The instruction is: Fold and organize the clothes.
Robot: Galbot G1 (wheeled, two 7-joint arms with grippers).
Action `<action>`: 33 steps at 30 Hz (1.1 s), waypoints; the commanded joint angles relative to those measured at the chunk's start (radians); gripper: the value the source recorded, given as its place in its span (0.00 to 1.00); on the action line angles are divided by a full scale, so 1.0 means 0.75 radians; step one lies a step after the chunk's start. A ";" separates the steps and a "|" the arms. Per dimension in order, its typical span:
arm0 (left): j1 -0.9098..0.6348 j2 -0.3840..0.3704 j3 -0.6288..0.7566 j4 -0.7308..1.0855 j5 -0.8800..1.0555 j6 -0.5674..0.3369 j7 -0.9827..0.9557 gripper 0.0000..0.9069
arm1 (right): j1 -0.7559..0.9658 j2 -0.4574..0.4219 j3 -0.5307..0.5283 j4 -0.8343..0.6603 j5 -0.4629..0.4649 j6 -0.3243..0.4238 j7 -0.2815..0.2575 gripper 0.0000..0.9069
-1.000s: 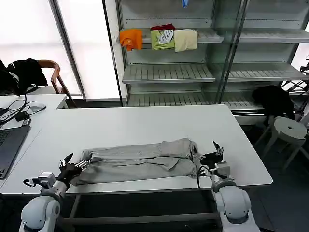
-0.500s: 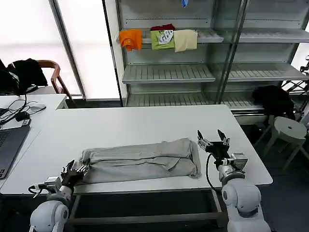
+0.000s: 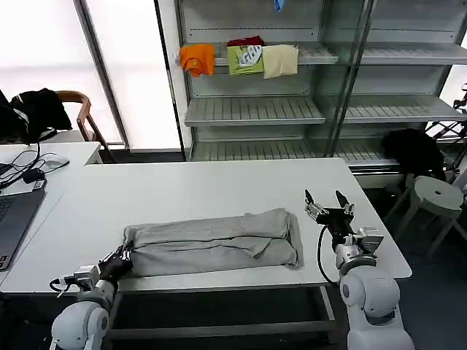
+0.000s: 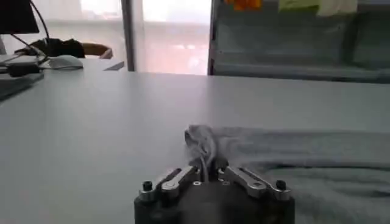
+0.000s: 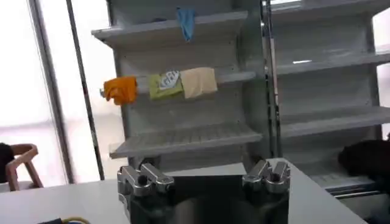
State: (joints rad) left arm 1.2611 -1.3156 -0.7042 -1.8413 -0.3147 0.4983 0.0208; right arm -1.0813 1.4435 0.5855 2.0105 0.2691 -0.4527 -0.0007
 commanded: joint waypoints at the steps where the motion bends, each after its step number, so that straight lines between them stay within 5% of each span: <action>1: 0.008 -0.005 0.003 -0.008 0.043 -0.091 0.049 0.00 | 0.003 -0.001 0.007 0.004 0.023 0.004 0.009 1.00; 11: -0.079 0.117 -0.252 0.000 0.362 -0.206 0.227 0.00 | 0.005 -0.028 0.013 -0.001 0.033 0.007 0.015 1.00; 20: -0.213 0.480 -0.448 0.142 0.567 -0.238 0.409 0.00 | 0.010 -0.037 0.007 -0.035 0.033 0.019 0.012 1.00; 23: -0.243 0.530 -0.455 0.123 0.573 -0.223 0.466 0.00 | 0.009 -0.039 0.007 -0.046 0.038 0.022 0.012 1.00; 28: -0.254 0.463 -0.377 -0.058 0.448 -0.115 0.450 0.00 | 0.003 -0.036 0.005 -0.071 0.038 0.029 0.016 1.00; 33: -0.209 0.243 -0.153 -0.264 0.306 0.020 0.399 0.01 | -0.006 -0.036 0.004 -0.077 0.037 0.029 0.015 1.00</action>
State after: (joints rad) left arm 1.1130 -1.0461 -0.9485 -1.8540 -0.0015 0.3977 0.3004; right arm -1.0839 1.4175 0.5889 1.9643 0.2961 -0.4316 0.0106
